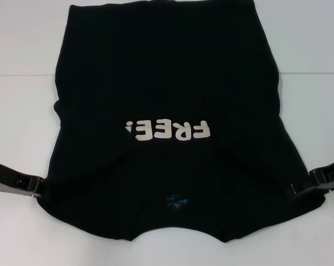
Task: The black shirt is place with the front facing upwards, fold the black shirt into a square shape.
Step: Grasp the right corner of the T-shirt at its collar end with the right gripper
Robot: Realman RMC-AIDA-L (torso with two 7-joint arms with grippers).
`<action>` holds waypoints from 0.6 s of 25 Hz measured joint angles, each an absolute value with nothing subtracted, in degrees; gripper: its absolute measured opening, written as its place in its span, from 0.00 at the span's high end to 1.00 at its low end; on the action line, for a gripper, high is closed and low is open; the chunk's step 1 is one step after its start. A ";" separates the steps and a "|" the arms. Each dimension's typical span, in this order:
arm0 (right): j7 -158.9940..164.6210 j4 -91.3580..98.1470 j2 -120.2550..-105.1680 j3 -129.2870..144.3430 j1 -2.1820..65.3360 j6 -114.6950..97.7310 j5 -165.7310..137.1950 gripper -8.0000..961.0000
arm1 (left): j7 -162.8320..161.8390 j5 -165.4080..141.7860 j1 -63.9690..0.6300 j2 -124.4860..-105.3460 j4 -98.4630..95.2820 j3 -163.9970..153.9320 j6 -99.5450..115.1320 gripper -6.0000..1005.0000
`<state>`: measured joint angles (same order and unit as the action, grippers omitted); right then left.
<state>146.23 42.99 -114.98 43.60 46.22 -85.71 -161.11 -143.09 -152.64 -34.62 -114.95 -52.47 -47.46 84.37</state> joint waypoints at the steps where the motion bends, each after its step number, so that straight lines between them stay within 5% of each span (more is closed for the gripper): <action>1: 146.13 42.77 -114.98 43.60 46.30 -85.73 -161.10 0.03 | -143.09 -152.64 -34.63 -114.94 -52.47 -47.46 84.37 0.97; 8: 144.99 41.80 -114.85 43.19 46.54 -86.34 -160.04 0.03 | -143.08 -152.64 -34.69 -114.86 -52.47 -47.46 84.37 0.97; 15: 144.15 41.73 -112.82 43.07 45.19 -87.24 -154.76 0.03 | -143.08 -152.66 -34.73 -114.87 -52.48 -47.46 84.38 0.97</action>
